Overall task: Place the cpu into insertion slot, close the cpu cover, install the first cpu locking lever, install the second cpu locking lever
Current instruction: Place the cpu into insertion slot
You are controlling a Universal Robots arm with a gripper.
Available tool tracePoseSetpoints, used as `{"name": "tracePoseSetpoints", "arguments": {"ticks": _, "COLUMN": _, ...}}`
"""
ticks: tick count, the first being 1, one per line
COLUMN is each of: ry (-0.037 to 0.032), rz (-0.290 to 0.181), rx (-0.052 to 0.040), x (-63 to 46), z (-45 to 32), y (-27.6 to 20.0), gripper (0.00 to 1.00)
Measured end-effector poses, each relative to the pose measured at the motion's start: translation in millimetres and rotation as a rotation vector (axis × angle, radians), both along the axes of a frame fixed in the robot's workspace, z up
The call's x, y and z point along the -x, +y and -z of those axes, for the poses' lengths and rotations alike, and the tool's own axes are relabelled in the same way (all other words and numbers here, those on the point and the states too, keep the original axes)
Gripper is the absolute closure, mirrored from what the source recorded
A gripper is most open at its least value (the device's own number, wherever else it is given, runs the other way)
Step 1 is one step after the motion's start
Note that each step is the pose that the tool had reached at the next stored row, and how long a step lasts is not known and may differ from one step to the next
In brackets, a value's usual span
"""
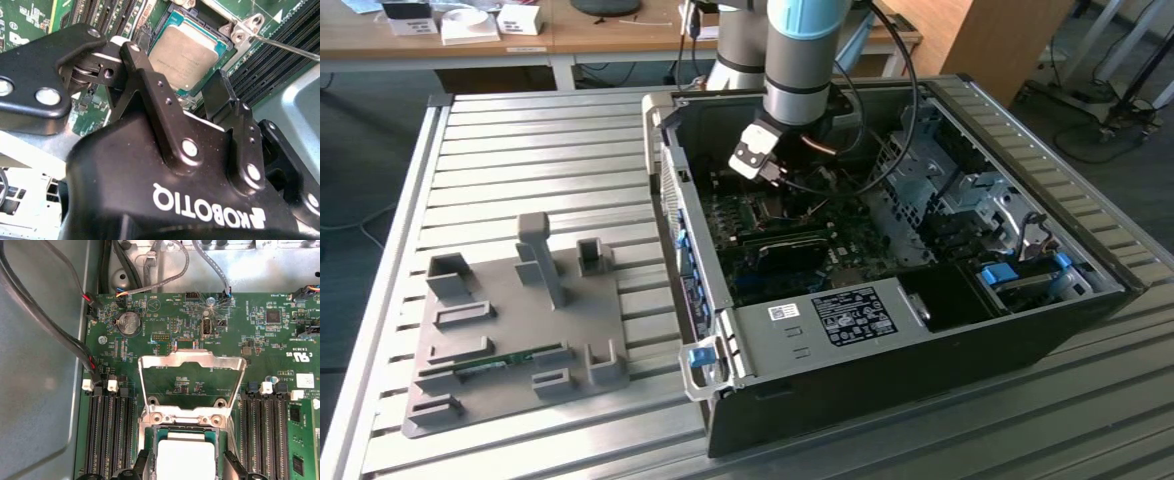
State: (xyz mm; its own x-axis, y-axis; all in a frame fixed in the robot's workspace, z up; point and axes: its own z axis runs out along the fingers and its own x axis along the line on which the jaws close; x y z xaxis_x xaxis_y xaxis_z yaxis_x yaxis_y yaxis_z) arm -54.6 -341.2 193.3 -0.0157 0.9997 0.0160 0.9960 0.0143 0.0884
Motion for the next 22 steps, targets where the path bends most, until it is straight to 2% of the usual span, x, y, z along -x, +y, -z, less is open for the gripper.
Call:
{"name": "tracePoseSetpoints", "arguments": {"ticks": 16, "ry": 0.0, "rz": 0.0, "rx": -0.0001, "x": 0.0, "z": -23.4, "y": 0.0, "gripper": 0.33}}
{"name": "tracePoseSetpoints", "arguments": {"ticks": 22, "ry": 0.0, "rz": 0.0, "rx": -0.0001, "x": 0.0, "z": -24.5, "y": 0.0, "gripper": 0.33}}
